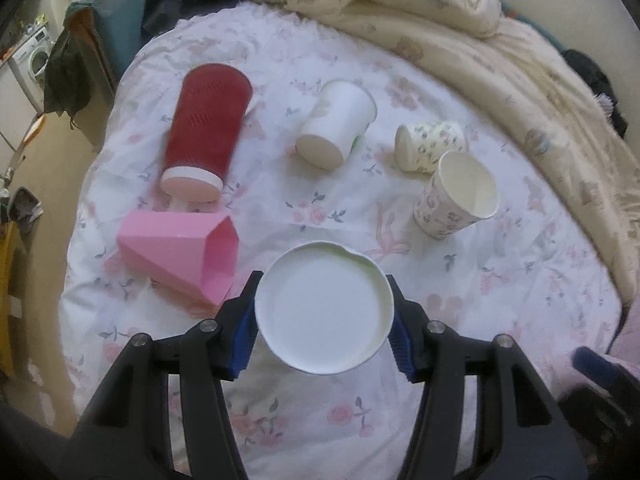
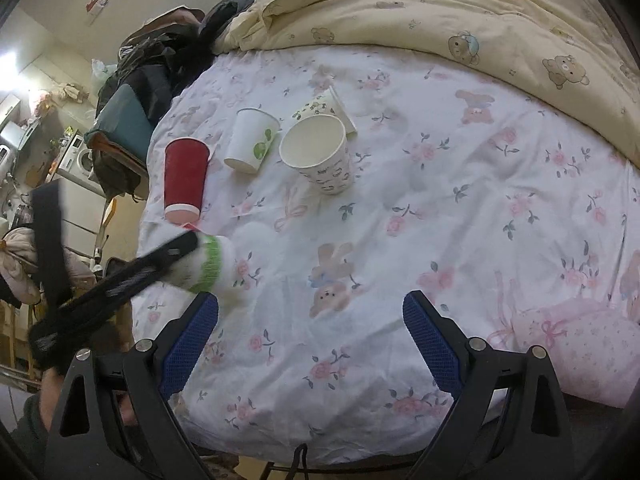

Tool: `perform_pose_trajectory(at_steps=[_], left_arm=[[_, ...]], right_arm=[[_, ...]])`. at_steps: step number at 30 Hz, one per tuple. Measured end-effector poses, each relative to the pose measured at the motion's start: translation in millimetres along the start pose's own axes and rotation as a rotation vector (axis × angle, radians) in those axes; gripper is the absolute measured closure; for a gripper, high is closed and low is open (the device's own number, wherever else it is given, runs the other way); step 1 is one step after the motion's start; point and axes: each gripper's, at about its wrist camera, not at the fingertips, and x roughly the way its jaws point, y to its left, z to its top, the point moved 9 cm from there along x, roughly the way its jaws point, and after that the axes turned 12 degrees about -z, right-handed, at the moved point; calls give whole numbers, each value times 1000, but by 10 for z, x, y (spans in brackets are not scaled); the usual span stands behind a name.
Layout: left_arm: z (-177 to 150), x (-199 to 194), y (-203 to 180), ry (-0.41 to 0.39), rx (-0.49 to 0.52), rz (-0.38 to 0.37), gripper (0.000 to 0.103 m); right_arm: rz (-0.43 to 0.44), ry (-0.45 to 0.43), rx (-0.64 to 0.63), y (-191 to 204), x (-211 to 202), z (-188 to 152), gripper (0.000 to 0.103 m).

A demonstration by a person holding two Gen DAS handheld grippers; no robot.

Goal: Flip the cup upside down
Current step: 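Lower the cup onto the sheet rim-down and open the left gripper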

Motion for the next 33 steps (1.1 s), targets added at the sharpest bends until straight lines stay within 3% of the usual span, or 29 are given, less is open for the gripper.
perform_pose_trajectory(at_steps=[8, 14, 15, 17, 18, 24, 33], left_arm=[[-138, 317, 112, 61, -23, 32, 51], [-131, 330, 99, 59, -12, 40, 46], [-135, 330, 107, 64, -17, 40, 44], [-158, 332, 122, 87, -27, 39, 20], [-171, 312, 127, 90, -30, 33, 18], [-181, -19, 143, 56, -31, 7, 18], [-182, -1057, 283, -156, 65, 19, 18]], right_arm=[[8, -7, -22, 85, -8, 5, 7], [16, -10, -20, 100, -16, 27, 7], [15, -10, -19, 99, -19, 31, 7], [15, -12, -18, 95, -21, 31, 7], [13, -13, -17, 95, -22, 33, 7], [9, -45, -39, 158, -87, 86, 7], [-9, -140, -136, 336, -244, 45, 5]])
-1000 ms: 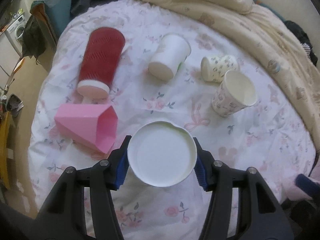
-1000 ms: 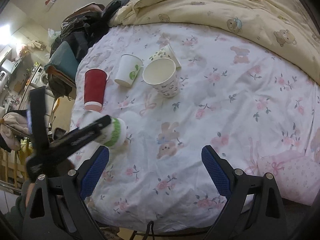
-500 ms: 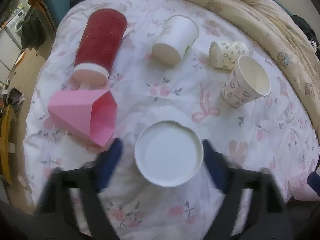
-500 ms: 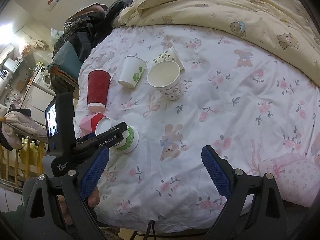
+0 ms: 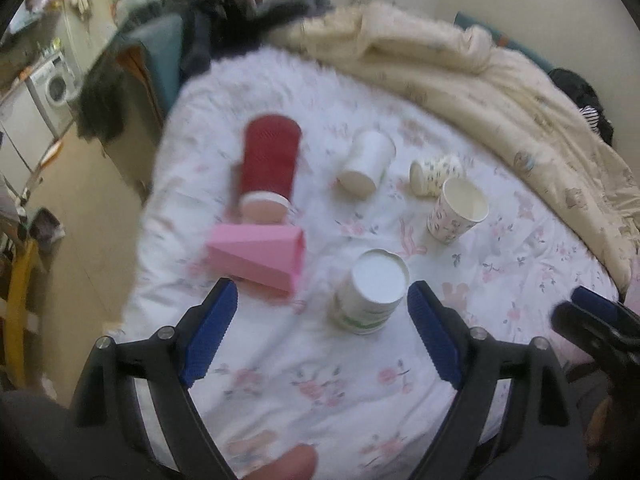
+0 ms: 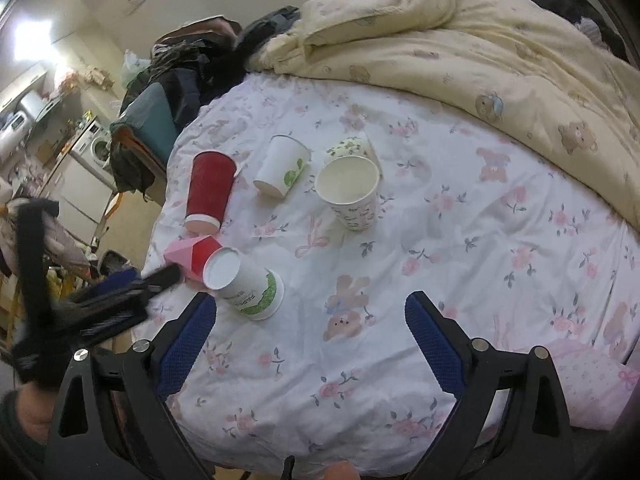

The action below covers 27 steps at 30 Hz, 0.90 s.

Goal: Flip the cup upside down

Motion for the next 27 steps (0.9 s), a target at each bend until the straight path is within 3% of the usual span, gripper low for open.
perform_pose_trajectory(at_steps=[4, 7, 12, 17, 27], left_arm=[[-88, -311, 151, -53, 13, 9, 17], [-174, -446, 249, -83, 4, 14, 7], [-329, -493, 360, -99, -16, -8, 6], [-347, -480, 443, -127, -32, 1, 1], [-332, -440, 492, -123, -60, -8, 0]], right_arm=[[-16, -35, -46, 126, -50, -39, 1], [-40, -72, -82, 204, -101, -48, 0], [-86, -110, -143, 321, -115, -104, 0], [-105, -95, -163, 412, -28, -187, 0], [-118, -71, -164, 495, 97, -200, 0]])
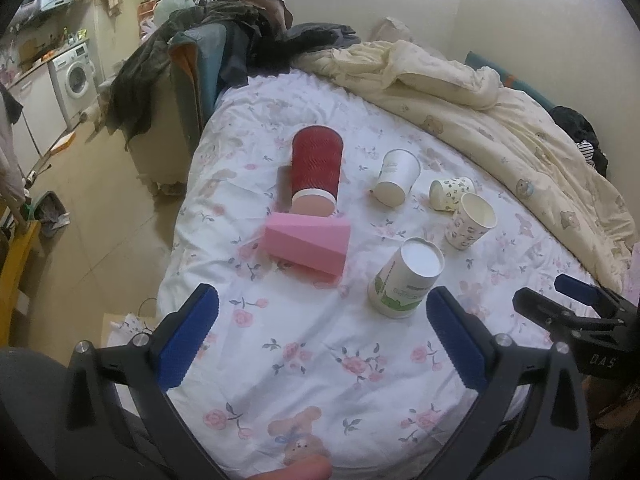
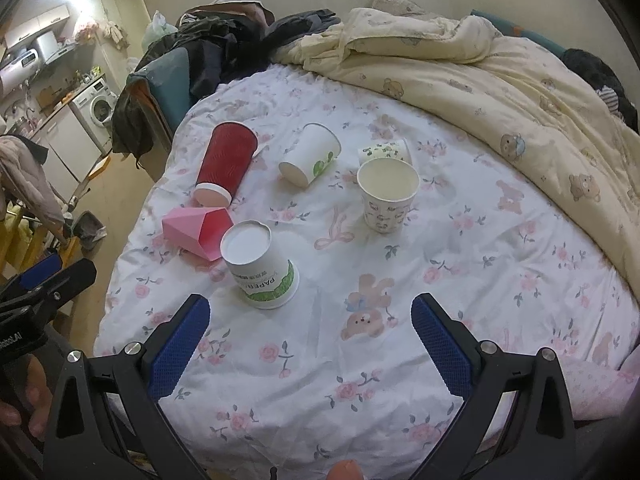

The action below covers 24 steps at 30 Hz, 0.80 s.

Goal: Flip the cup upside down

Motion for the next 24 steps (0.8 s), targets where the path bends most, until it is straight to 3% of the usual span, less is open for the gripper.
perform_pose_trajectory(at_steps=[24], left_arm=[[-23, 59, 18, 10, 6, 22, 0]], right_arm=[[17, 8, 16, 37, -30, 20, 0]])
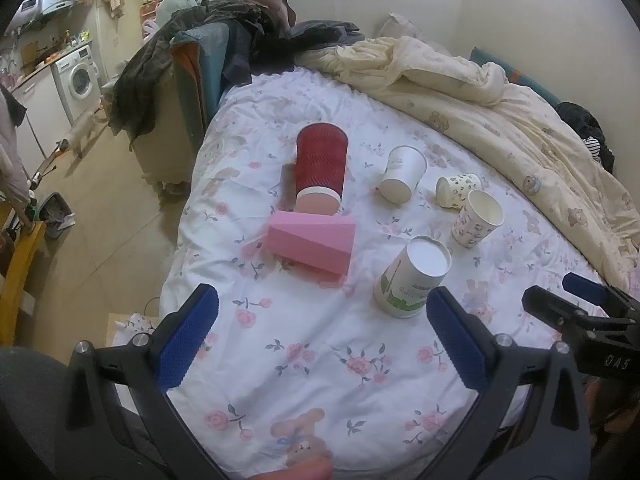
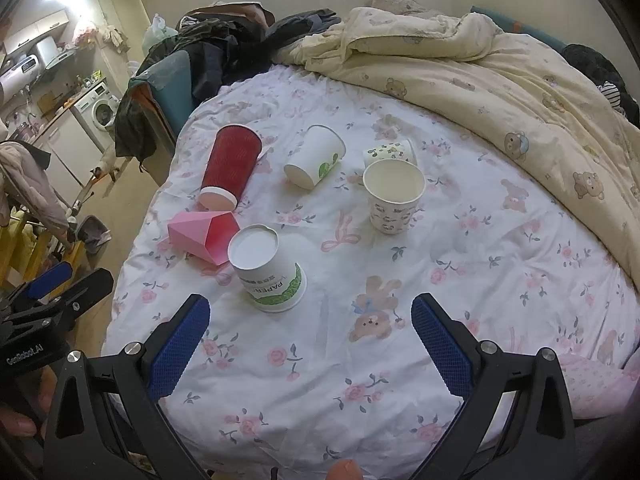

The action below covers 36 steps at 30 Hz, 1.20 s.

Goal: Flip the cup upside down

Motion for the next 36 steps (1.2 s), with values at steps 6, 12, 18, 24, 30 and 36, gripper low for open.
perform_pose_trajectory(at_steps=[6, 12, 18, 24, 30, 36], left_arm=[[-11, -3, 34, 2, -6, 6, 0], [6, -17, 46, 2, -10, 15, 0], [6, -18, 43, 1, -10, 17, 0], [10, -12, 21, -4, 9, 25, 0], [17, 3, 41, 5, -8, 27, 0], [13, -11, 38, 2, -4, 22, 0]], right_arm=[[-3, -2, 3, -5, 5, 12, 0], [-8, -10, -3, -7, -10, 17, 0], [-8, -17, -2, -14, -28, 26, 0], [-12, -15, 0, -25, -35, 27, 0], [-15, -21, -13, 1, -38, 23, 0], [-5, -9, -11, 11, -9, 11, 0]])
